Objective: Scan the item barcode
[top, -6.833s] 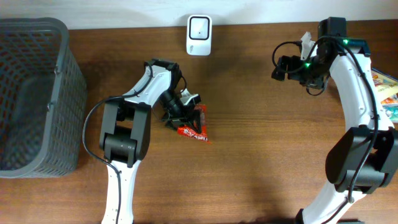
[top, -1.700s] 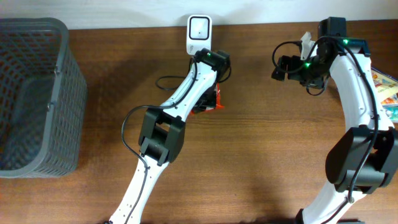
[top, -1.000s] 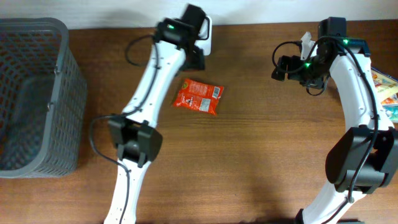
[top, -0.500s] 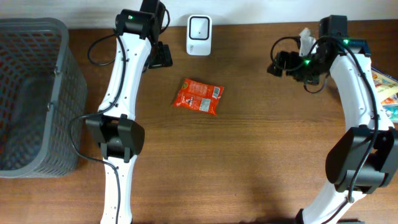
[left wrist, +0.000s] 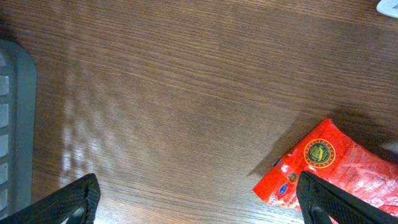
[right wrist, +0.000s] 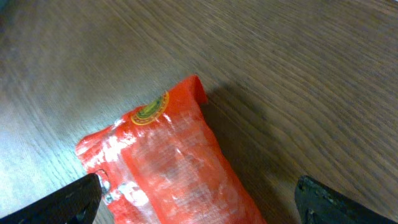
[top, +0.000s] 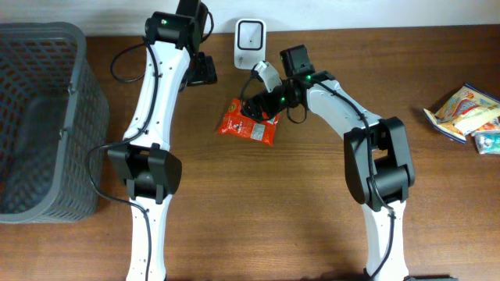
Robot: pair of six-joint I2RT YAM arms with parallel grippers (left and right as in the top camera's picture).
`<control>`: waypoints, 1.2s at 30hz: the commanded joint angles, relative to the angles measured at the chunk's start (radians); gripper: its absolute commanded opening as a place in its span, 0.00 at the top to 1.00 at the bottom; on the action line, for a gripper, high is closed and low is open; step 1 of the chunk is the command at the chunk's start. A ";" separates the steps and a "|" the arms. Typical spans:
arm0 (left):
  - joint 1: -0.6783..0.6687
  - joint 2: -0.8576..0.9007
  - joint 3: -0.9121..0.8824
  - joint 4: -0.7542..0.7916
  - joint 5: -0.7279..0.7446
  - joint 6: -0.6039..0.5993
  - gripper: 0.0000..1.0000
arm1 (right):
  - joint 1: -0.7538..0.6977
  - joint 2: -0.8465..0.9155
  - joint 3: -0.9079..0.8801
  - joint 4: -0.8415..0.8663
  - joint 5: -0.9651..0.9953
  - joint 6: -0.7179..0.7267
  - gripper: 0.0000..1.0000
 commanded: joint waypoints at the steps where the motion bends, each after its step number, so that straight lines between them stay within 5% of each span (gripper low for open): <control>1: 0.000 -0.003 0.003 -0.001 0.003 0.009 0.01 | 0.001 0.014 0.005 -0.098 0.023 -0.010 0.01; 7: 0.000 -0.003 0.003 -0.001 0.003 0.009 0.01 | 0.000 -0.029 0.016 -0.525 -0.092 -0.010 0.01; 12: 0.000 -0.003 0.003 -0.001 0.003 0.009 0.01 | -0.019 -0.047 0.029 -0.249 0.040 0.002 0.01; 17: 0.000 -0.003 0.003 -0.001 0.003 0.009 0.01 | -0.008 0.042 0.026 -0.228 -0.102 0.002 0.01; 18: 0.000 -0.003 0.003 -0.001 0.003 0.009 0.01 | -0.003 0.057 0.026 -0.228 -0.108 0.002 0.07; 22: 0.000 -0.003 0.003 -0.001 0.003 0.009 0.01 | 0.007 0.062 0.026 -0.246 -0.111 0.053 0.70; 27: 0.000 -0.003 0.003 -0.001 0.003 0.009 0.01 | -0.070 0.034 0.169 -0.401 -0.005 0.107 0.96; 30: 0.000 -0.003 0.003 -0.001 0.003 0.009 0.01 | -0.071 0.011 0.311 -0.555 0.179 0.106 0.96; 31: 0.000 -0.003 0.003 -0.001 0.003 0.009 0.01 | -0.071 0.011 0.315 -0.554 0.155 0.106 0.72; 32: 0.000 -0.003 0.003 -0.001 0.003 0.009 0.01 | -0.071 0.019 0.314 -0.553 0.111 0.106 0.32; 33: 0.000 -0.003 0.003 -0.001 0.003 0.009 0.01 | -0.061 0.036 0.312 -0.545 0.080 0.103 0.24; 36: 0.000 -0.003 0.003 -0.001 0.003 0.009 0.01 | 0.016 0.133 0.311 -0.485 0.080 0.103 0.31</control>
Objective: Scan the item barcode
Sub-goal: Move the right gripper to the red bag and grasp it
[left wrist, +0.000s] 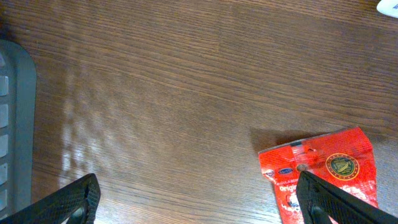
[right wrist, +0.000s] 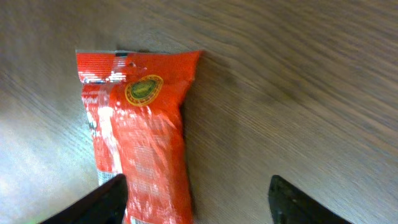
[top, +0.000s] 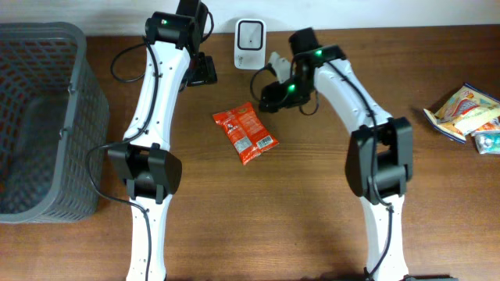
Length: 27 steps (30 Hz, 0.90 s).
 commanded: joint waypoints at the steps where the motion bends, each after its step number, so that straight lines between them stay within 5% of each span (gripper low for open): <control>1: 0.000 -0.003 0.003 -0.001 0.003 0.009 0.01 | 0.082 0.094 0.008 0.023 -0.016 0.001 0.32; 4: 0.000 -0.003 0.003 -0.002 0.003 0.009 0.01 | 0.109 0.112 0.006 0.024 0.021 0.001 0.41; 5: 0.000 -0.003 0.003 -0.001 0.003 0.009 0.01 | 0.113 0.116 -0.009 0.031 0.021 0.000 0.50; 7: 0.000 -0.003 0.003 -0.001 0.003 0.009 0.01 | 0.114 0.116 -0.031 0.024 0.025 0.001 0.96; 10: 0.000 -0.003 0.003 -0.002 0.003 0.009 0.01 | 0.063 0.074 0.061 -0.106 0.073 0.002 0.96; 12: 0.000 -0.003 0.003 -0.001 0.003 0.009 0.01 | 0.014 0.060 0.223 -0.265 0.289 0.013 0.96; 15: 0.001 -0.003 0.003 -0.001 0.003 0.009 0.01 | -0.010 0.060 0.356 -0.377 1.002 0.261 0.96; 17: 0.000 -0.003 0.003 -0.001 0.003 0.009 0.01 | -0.010 0.064 0.337 -0.374 1.289 0.418 0.96; 24: -0.004 -0.003 0.003 -0.001 0.003 0.009 0.01 | 0.060 0.067 -0.022 -0.172 1.326 0.432 0.85; 26: -0.004 -0.003 0.003 -0.001 0.003 0.009 0.01 | 0.152 0.067 -0.021 -0.165 1.224 0.431 0.54; 27: -0.004 -0.003 0.003 -0.001 0.003 0.009 0.01 | 0.182 0.067 -0.021 -0.151 1.152 0.431 0.46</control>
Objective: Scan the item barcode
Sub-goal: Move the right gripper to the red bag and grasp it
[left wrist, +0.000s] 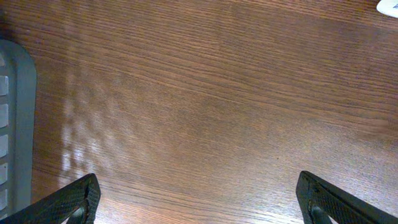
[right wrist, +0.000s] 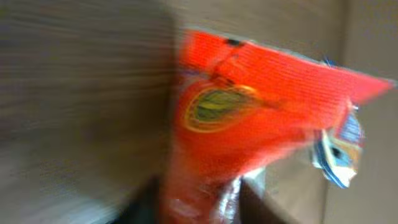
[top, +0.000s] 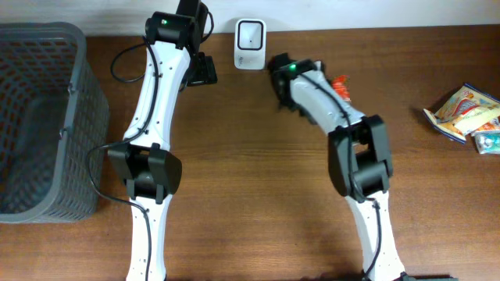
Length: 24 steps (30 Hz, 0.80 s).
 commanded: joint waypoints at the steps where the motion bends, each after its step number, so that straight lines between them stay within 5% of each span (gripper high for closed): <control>1: -0.004 -0.003 0.003 -0.001 0.003 0.009 0.01 | 0.104 -0.014 -0.002 0.031 -0.226 0.012 0.19; 2: -0.004 -0.003 0.003 -0.001 0.003 0.009 0.01 | 0.121 -0.014 0.016 0.029 -0.315 0.012 0.03; 8: -0.004 -0.003 0.003 -0.001 0.003 0.009 0.01 | -0.092 -0.020 0.352 -0.244 -0.490 -0.027 0.01; 9: -0.005 -0.003 0.003 -0.001 0.003 0.009 0.01 | -0.149 -0.019 0.349 -0.267 -0.510 -0.061 0.02; 10: -0.006 -0.003 0.003 -0.001 0.003 0.009 0.01 | -0.222 -0.016 0.328 -0.268 -0.617 -0.060 0.18; 11: -0.006 -0.003 0.003 -0.001 0.003 0.009 0.01 | -0.277 -0.013 0.306 -0.256 -0.721 -0.061 0.18; 16: -0.006 -0.003 0.003 -0.001 0.003 0.009 0.01 | -0.374 -0.013 0.102 -0.078 -1.080 -0.216 0.11; 24: -0.006 -0.003 0.003 -0.001 0.003 0.009 0.01 | -0.358 -0.137 0.099 -0.076 -1.075 -0.256 0.01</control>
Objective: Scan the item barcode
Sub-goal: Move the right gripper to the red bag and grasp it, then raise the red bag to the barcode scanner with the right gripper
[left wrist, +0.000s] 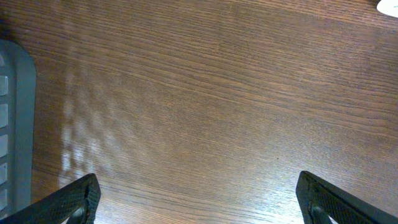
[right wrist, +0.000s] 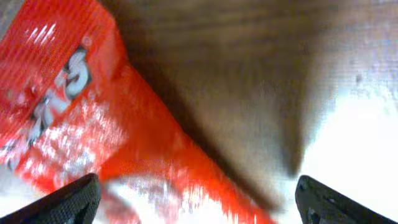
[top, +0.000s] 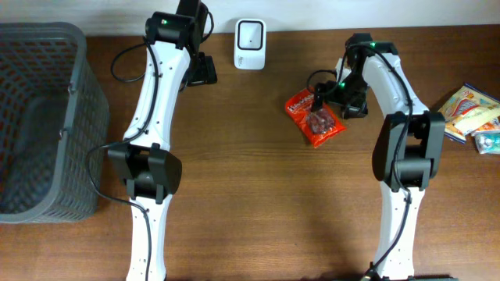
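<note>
The red snack packet [top: 314,119] lies flat on the wooden table right of centre, its pictured face up. In the right wrist view the packet [right wrist: 74,112] fills the left and bottom, blurred, with white lettering. My right gripper [top: 326,100] hovers at the packet's upper right edge; the right gripper [right wrist: 199,202] is open, fingers wide apart over the packet. The white scanner [top: 250,33] stands at the table's back edge, its corner [left wrist: 388,5] just visible. My left gripper [top: 201,72] stays left of the scanner; the left gripper [left wrist: 199,199] is open over bare wood.
A grey mesh basket [top: 39,117] stands at the far left; its rim [left wrist: 12,124] shows in the left wrist view. Several other snack packets [top: 467,113] lie at the right edge of the table.
The packet was up off the table at my right gripper, right of the scanner, blurred. Now it lies flat on the table further down and my right gripper is open over it.
My right gripper was at the packet below the scanner. Then the packet lay flat, label side up, left of centre with the gripper above it. Then it was up at the gripper near the scanner. Now it lies right of centre, other face up. The left arm stayed put.
</note>
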Robot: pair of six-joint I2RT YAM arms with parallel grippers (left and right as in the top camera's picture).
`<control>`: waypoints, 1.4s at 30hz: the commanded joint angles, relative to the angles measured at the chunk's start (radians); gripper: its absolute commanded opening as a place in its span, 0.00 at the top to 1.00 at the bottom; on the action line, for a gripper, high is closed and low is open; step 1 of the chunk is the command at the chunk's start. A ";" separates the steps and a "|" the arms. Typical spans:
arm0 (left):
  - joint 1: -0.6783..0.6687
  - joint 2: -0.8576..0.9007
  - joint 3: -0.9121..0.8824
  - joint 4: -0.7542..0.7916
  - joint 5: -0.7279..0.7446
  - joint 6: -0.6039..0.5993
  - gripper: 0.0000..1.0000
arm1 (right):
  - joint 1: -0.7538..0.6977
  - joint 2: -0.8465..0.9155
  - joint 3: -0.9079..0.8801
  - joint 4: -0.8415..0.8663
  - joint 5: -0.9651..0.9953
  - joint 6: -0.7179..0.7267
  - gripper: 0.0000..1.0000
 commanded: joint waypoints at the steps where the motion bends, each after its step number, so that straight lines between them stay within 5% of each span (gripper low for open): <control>1: -0.006 -0.003 0.003 -0.001 0.003 0.009 0.01 | 0.042 -0.131 0.041 -0.037 -0.005 -0.195 0.01; 3: -0.006 -0.003 0.003 -0.001 0.003 0.009 0.01 | 0.096 -0.121 0.005 -0.051 0.044 -0.336 0.00; 10: -0.006 -0.003 0.003 -0.001 0.003 0.009 0.01 | 0.140 -0.111 -0.277 0.211 0.187 -0.335 0.12; 13: -0.006 -0.003 0.003 -0.001 0.003 0.009 0.01 | 0.140 -0.112 -0.282 0.235 0.169 -0.257 0.42; 14: -0.006 -0.003 0.003 -0.001 0.003 0.009 0.01 | 0.142 -0.112 -0.282 0.265 0.149 -0.188 0.61; 17: -0.006 -0.003 0.003 -0.001 0.003 0.009 0.01 | 0.152 -0.112 -0.251 0.311 0.008 -0.187 0.67; 18: -0.006 -0.003 0.003 -0.001 0.003 0.009 0.01 | 0.163 -0.112 -0.230 0.327 -0.003 -0.184 0.79; 23: -0.006 -0.003 0.003 -0.001 0.003 0.009 0.01 | 0.254 -0.112 -0.095 0.539 -0.006 0.004 0.87; 29: -0.006 -0.003 0.003 -0.001 0.003 0.009 0.01 | 0.337 -0.111 -0.093 1.125 0.074 0.157 0.87; 32: -0.006 -0.003 0.003 -0.001 0.003 0.009 0.01 | 0.373 -0.097 -0.093 1.153 0.258 0.157 0.87; 38: -0.006 -0.003 0.003 -0.001 0.003 0.009 0.01 | 0.354 -0.092 -0.085 1.170 0.315 0.151 0.83; 42: -0.006 -0.003 0.003 -0.001 0.003 0.009 0.01 | 0.171 -0.228 -0.085 0.953 0.340 0.153 0.93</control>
